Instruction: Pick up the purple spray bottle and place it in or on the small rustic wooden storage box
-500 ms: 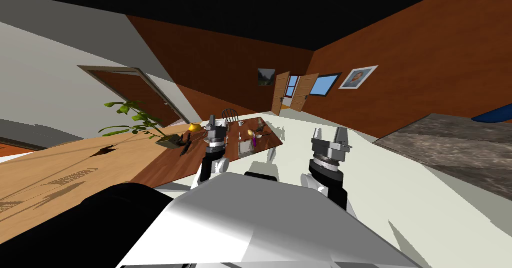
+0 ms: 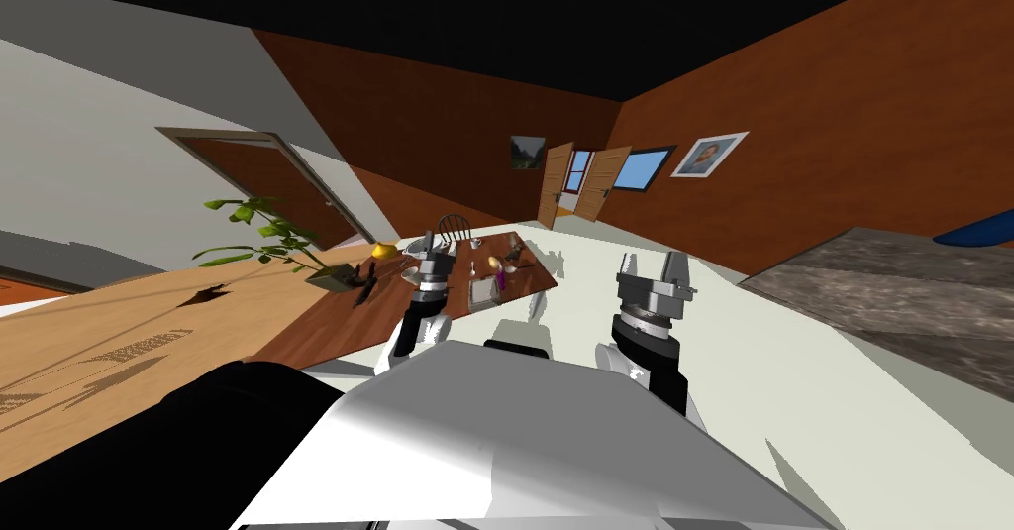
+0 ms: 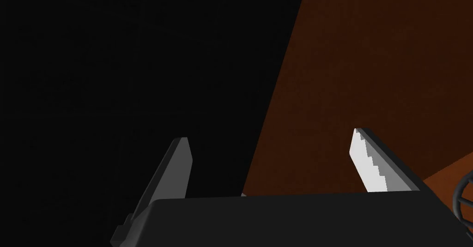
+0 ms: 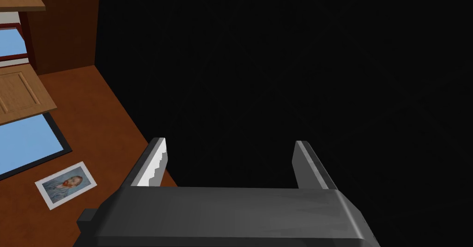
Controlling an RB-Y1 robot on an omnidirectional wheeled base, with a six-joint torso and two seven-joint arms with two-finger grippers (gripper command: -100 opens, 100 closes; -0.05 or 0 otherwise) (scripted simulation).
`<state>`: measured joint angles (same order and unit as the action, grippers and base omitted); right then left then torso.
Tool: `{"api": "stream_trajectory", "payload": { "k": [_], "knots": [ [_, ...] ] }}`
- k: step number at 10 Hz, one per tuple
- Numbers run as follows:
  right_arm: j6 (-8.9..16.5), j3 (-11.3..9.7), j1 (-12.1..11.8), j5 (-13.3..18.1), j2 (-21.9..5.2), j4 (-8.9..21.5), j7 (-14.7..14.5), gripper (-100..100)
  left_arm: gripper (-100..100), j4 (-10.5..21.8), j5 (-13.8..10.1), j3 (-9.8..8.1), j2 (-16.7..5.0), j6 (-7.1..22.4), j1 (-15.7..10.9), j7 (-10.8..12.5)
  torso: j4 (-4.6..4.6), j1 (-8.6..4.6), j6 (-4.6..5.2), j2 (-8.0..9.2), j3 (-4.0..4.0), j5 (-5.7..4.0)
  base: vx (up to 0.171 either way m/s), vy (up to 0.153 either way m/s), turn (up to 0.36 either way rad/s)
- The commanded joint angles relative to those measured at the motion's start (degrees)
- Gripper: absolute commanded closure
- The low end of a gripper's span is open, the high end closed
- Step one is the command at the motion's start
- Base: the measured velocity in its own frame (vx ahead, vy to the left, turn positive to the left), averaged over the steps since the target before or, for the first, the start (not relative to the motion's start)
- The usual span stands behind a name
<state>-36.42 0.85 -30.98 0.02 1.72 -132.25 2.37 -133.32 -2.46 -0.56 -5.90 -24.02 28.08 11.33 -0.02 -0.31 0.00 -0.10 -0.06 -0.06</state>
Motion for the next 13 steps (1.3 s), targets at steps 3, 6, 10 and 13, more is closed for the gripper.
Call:
{"api": "stream_trajectory", "payload": {
  "k": [3,6,10,13],
  "knots": [
    [0.00,0.00,0.00,0.00,0.00,0.00,0.00,0,-100,3.59,-2.05,0.61,-2.91,1.30,1.12,2.93,-0.01,-0.13,0.00,-0.02,-0.02,-0.03,0.027,-0.115,0.016],
    [0.00,0.00,0.00,0.00,0.00,0.00,0.00,0,-100,7.40,-4.11,1.31,-4.03,2.60,2.07,5.84,-0.01,-0.14,0.00,-0.03,-0.02,-0.04,0.034,-0.121,0.026],
    [0.00,-0.01,0.00,0.00,0.01,0.00,0.00,0,-100,13.26,-7.47,2.05,-4.56,4.49,3.13,10.36,-0.02,-0.26,0.00,-0.10,-0.06,-0.07,0.047,-0.148,0.022],
    [0.00,0.00,0.00,0.00,0.00,0.00,0.00,0,-100,18.40,-10.74,1.98,-4.38,5.88,3.34,14.34,0.00,-0.19,0.00,0.01,0.00,-0.06,0.027,-0.138,-0.002]
  ]
}}
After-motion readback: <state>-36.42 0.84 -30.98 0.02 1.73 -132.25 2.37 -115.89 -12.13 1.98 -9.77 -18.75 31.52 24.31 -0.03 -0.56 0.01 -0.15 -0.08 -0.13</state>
